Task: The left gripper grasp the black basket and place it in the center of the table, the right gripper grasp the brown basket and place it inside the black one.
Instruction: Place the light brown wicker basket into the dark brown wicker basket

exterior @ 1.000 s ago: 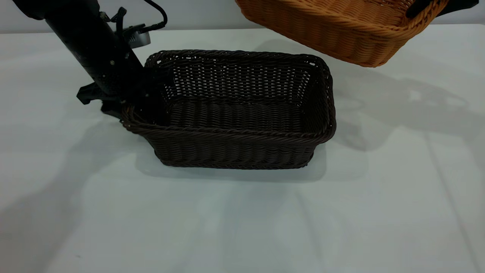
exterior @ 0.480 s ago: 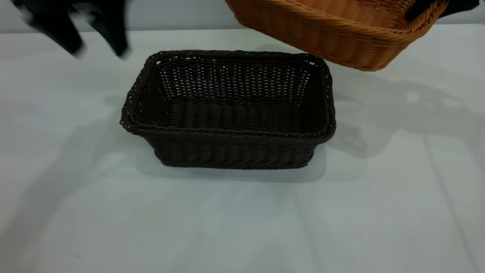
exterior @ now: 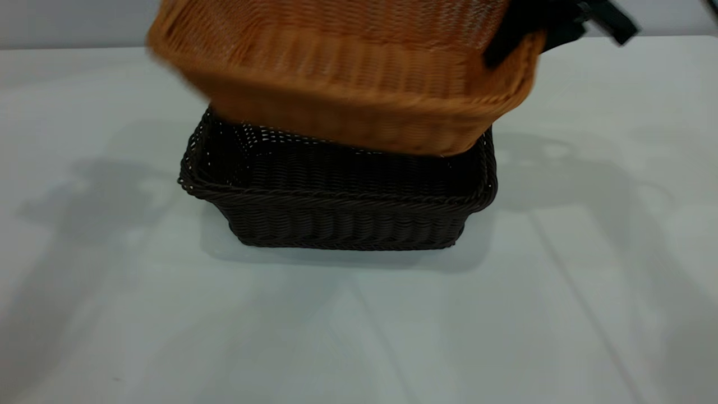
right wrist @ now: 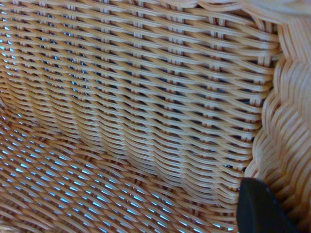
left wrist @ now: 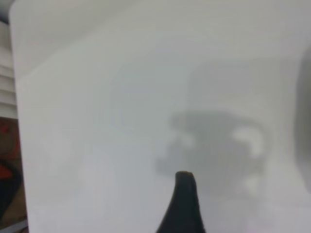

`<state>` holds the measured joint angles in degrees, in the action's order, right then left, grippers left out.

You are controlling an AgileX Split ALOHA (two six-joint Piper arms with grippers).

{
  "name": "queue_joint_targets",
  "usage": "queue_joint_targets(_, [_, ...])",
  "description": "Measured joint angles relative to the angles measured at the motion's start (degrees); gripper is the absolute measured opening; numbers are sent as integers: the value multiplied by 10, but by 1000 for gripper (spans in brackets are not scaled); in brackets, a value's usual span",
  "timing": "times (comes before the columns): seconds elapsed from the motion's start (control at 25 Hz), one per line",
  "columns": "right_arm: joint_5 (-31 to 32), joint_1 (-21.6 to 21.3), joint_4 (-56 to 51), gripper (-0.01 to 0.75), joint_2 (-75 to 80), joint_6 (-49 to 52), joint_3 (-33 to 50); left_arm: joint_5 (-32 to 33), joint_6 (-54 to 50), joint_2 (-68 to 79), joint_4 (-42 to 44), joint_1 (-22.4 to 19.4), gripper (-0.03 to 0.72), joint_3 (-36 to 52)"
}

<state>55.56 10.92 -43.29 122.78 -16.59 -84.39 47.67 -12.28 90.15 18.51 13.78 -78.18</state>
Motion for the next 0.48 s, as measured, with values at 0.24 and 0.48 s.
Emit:
queue_joint_targets(0.24, [45, 40, 63, 67, 48, 46, -72, 4, -2, -2, 0, 0, 582, 2])
queue_joint_targets(0.48, [47, 39, 74, 67, 80, 78, -77, 5, -3, -2, 0, 0, 582, 4])
